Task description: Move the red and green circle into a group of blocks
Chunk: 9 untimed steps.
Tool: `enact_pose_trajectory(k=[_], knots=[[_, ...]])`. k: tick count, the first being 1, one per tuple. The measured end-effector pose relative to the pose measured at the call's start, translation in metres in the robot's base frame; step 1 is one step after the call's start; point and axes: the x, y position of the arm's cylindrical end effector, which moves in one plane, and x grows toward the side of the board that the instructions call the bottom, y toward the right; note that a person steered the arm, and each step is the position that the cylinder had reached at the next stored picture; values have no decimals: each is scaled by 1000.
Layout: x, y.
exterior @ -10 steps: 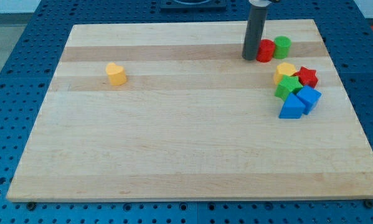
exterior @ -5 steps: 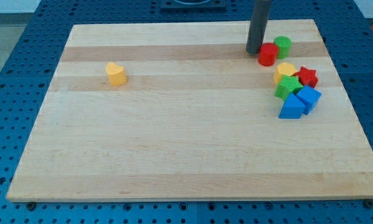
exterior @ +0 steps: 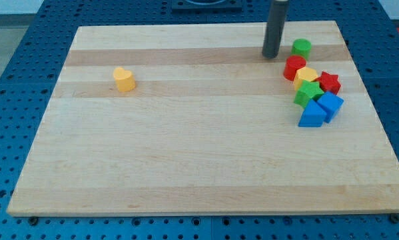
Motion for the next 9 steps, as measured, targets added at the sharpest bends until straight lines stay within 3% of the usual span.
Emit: enact_pose_trajectory(k=[2, 4, 8, 9], knots=[[-14, 56], [-12, 60], [45, 62], [36, 63]])
